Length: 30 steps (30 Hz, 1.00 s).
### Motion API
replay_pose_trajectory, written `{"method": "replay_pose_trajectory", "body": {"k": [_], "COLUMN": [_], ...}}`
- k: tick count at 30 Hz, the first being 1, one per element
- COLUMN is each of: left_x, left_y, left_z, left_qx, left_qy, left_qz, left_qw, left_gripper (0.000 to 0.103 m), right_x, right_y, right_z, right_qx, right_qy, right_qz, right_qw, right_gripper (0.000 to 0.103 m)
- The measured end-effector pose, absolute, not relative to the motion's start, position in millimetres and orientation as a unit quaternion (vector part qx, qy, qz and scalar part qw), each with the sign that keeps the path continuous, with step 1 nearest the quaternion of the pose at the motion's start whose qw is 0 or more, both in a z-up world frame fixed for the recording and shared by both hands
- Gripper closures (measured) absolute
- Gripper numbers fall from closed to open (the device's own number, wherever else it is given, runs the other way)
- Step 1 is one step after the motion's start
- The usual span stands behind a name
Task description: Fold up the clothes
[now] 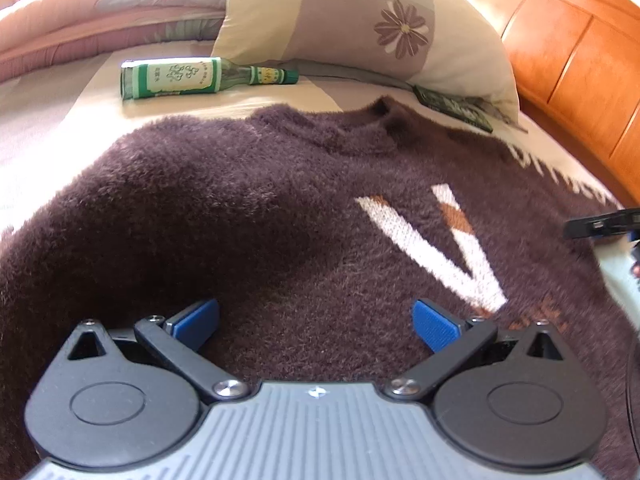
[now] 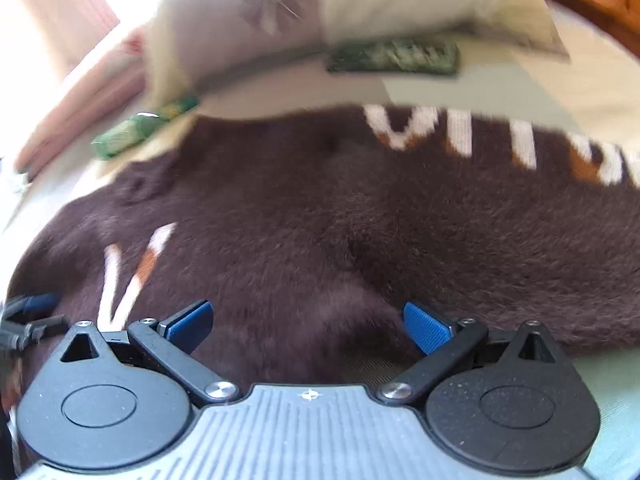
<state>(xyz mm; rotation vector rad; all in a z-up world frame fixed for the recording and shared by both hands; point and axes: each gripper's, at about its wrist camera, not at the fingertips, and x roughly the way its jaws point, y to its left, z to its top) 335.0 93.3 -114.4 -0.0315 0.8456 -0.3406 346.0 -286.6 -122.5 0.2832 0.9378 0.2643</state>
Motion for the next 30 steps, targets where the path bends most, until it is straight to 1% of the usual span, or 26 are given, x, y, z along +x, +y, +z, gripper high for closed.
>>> {"method": "replay_pose_trajectory", "body": {"k": [12, 15, 17, 20, 22, 26, 28, 30], "left_x": [335, 335, 335, 333, 332, 328, 327, 326], "left_y": [89, 89, 89, 88, 88, 88, 87, 83], "left_z": [-117, -117, -117, -112, -108, -99, -96, -95], "left_qx": [-0.001, 0.001, 0.002, -0.014, -0.027, -0.052, -0.058, -0.053], "left_qy": [0.395, 0.394, 0.394, 0.389, 0.386, 0.379, 0.376, 0.378], "left_qz": [-0.161, -0.160, -0.160, -0.172, -0.182, -0.202, -0.210, -0.212], "left_qw": [0.904, 0.905, 0.905, 0.905, 0.904, 0.902, 0.901, 0.899], "left_gripper": [0.001, 0.001, 0.001, 0.001, 0.001, 0.001, 0.001, 0.001], "right_x": [332, 311, 300, 283, 277, 265, 264, 264], "right_y": [-235, -244, -247, -242, -237, -218, -210, -209], "right_z": [-120, -126, -125, -122, -115, -102, -106, -119], "right_qx": [0.095, 0.110, 0.105, 0.049, 0.031, -0.001, 0.000, 0.015], "right_qy": [0.415, 0.394, 0.405, 0.417, 0.422, 0.388, 0.393, 0.415], "right_qz": [0.163, 0.167, 0.162, 0.146, 0.123, 0.129, 0.133, 0.121], "right_qw": [0.890, 0.897, 0.894, 0.896, 0.898, 0.913, 0.910, 0.902], "right_gripper": [0.000, 0.001, 0.000, 0.000, 0.000, 0.000, 0.000, 0.000]}}
